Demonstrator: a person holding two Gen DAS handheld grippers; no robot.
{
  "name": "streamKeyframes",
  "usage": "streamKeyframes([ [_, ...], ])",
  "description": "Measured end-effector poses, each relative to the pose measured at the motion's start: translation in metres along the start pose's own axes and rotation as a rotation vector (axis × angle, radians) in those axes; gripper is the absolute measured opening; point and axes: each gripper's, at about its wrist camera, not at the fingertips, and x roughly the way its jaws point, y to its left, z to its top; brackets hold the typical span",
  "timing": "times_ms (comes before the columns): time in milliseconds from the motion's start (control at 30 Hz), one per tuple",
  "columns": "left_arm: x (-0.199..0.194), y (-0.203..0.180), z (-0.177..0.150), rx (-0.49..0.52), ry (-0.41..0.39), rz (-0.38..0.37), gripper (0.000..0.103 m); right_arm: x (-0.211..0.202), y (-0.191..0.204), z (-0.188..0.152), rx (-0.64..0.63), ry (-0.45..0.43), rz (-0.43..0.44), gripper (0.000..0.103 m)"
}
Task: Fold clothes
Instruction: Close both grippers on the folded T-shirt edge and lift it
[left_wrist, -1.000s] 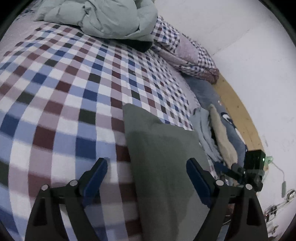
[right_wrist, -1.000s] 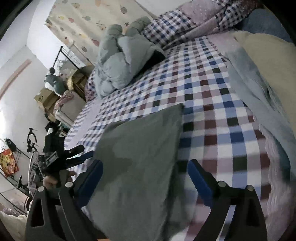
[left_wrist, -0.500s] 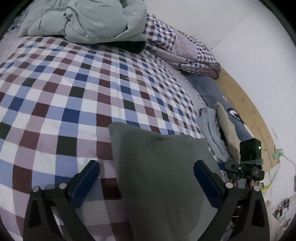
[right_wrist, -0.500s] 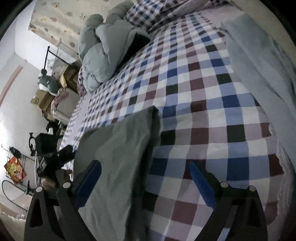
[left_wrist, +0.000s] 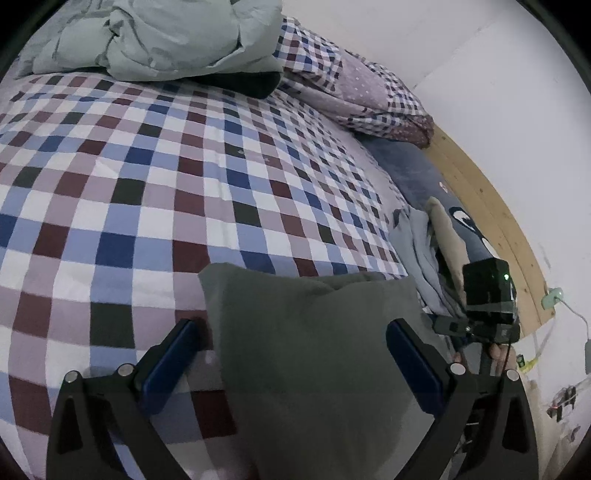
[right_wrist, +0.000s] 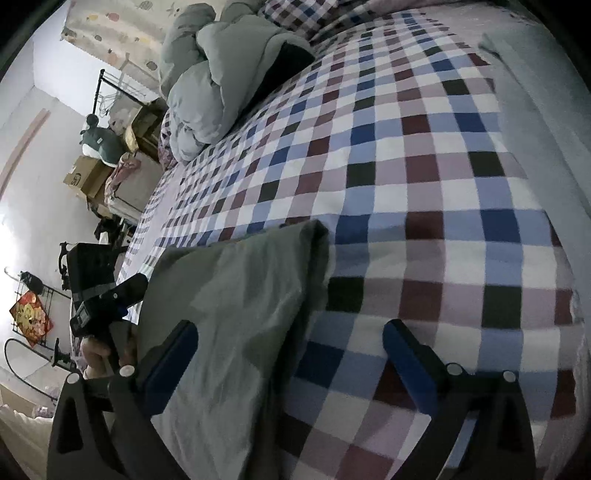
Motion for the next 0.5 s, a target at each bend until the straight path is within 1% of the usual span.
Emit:
streamKeyframes([
  [67, 0.002, -0.001, 0.002, 0.009, 0.007, -0.005, 0.102, 0.007, 0.000, 0.005, -0.005, 0.008, 0.007, 0.103],
  [233, 0.008, 0.000, 0.007, 0.025, 0.030, -0.046, 0.102, 0.021, 0.001, 0.015, -0.028, 0.026, 0.031, 0.103],
  [367, 0.013, 0.001, 0.012, 0.033, 0.051, -0.084, 0.102, 0.032, 0.001, 0.025, -0.045, 0.055, 0.070, 0.103],
  [500, 0.012, 0.001, 0.012, 0.037, 0.054, -0.106, 0.102, 0.042, 0.001, 0.031, -0.058, 0.075, 0.114, 0.103],
])
